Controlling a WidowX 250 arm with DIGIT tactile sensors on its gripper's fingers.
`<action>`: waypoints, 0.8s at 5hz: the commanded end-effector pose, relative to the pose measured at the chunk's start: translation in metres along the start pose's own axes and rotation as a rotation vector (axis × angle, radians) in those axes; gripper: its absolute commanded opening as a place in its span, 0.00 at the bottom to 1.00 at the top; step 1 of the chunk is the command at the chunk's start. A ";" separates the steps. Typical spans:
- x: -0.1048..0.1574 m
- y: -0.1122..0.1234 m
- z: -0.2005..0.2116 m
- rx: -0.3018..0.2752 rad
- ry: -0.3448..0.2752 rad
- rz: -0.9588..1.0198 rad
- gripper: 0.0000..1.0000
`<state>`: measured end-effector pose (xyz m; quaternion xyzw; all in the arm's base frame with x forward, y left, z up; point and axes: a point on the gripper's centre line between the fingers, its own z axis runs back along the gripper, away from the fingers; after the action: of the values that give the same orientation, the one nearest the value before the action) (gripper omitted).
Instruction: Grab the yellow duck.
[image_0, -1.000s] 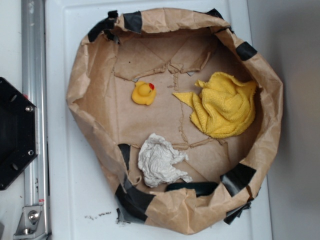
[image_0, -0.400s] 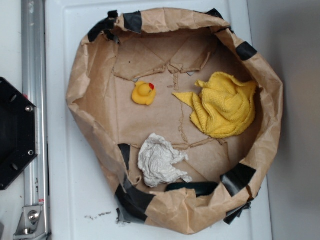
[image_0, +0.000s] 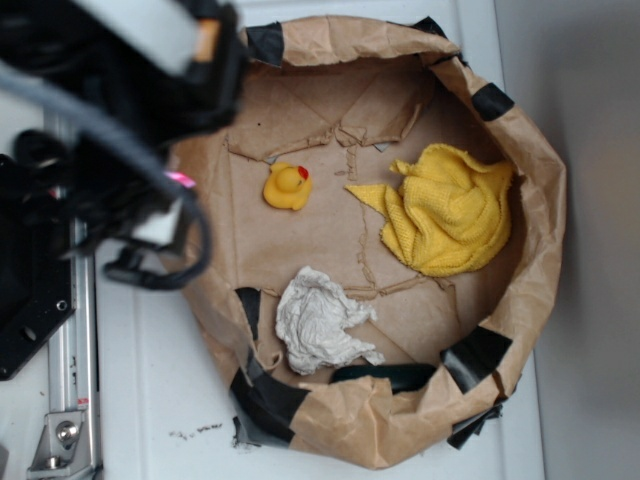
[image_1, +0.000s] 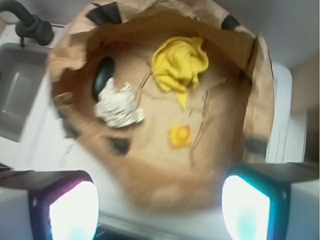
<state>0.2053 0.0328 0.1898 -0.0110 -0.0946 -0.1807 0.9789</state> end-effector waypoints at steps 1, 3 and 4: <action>0.028 -0.001 -0.041 0.094 0.099 -0.257 1.00; 0.029 0.015 -0.067 0.135 0.225 -0.279 1.00; 0.032 0.027 -0.080 0.087 0.239 -0.337 1.00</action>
<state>0.2506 0.0420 0.1060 0.0577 0.0374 -0.3366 0.9391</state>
